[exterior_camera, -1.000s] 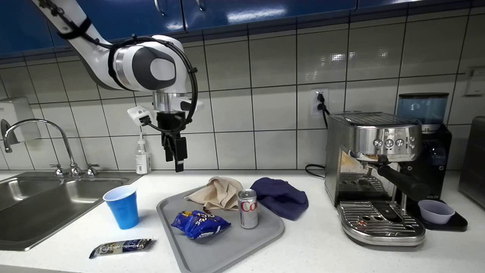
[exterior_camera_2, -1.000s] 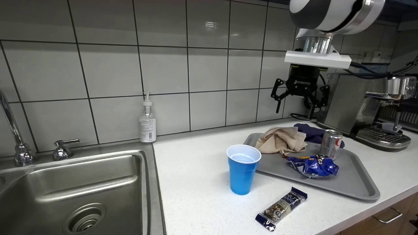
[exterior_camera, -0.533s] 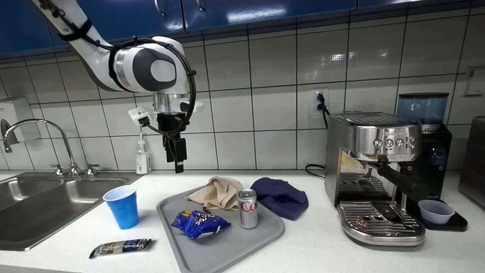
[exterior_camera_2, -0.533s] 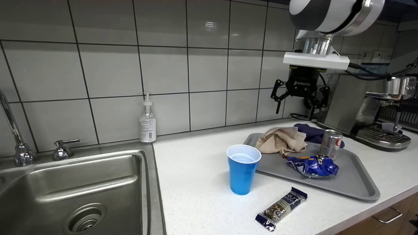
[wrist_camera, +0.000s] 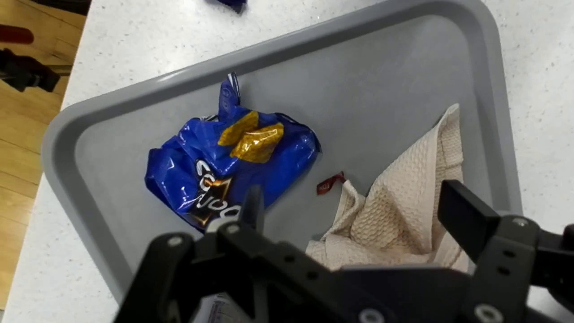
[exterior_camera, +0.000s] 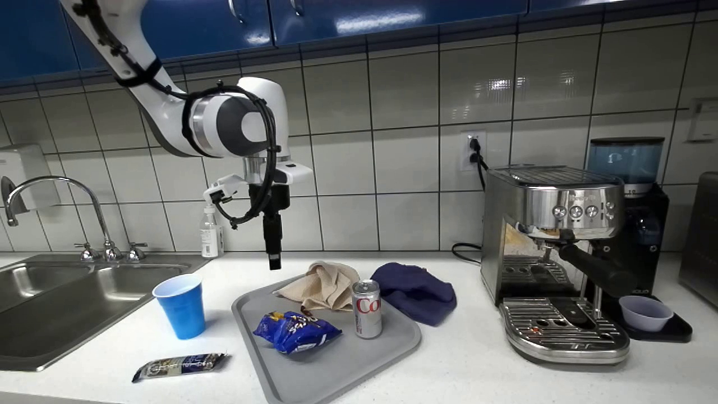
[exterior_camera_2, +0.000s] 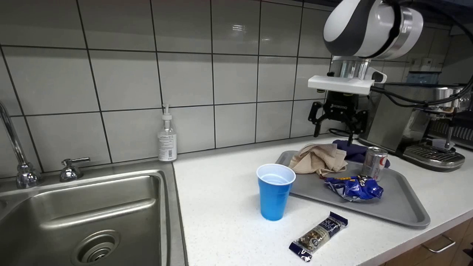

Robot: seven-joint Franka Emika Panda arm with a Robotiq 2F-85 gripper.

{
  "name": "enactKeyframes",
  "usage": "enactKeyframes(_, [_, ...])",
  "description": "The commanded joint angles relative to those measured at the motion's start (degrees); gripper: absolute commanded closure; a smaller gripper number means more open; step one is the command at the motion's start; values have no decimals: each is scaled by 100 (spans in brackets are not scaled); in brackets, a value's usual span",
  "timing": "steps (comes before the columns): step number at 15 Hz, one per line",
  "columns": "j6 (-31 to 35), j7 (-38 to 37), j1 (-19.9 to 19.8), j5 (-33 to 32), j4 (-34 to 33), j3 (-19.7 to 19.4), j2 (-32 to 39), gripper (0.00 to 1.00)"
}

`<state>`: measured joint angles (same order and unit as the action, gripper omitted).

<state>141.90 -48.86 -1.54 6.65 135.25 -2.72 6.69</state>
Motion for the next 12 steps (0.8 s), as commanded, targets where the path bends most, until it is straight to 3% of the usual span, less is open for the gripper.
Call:
enactKeyframes(1, [153,-796,82,-246,-421,-183,494,0])
enactKeyframes(12, [123,-1564,237,-195,-1611,-549,1788,0])
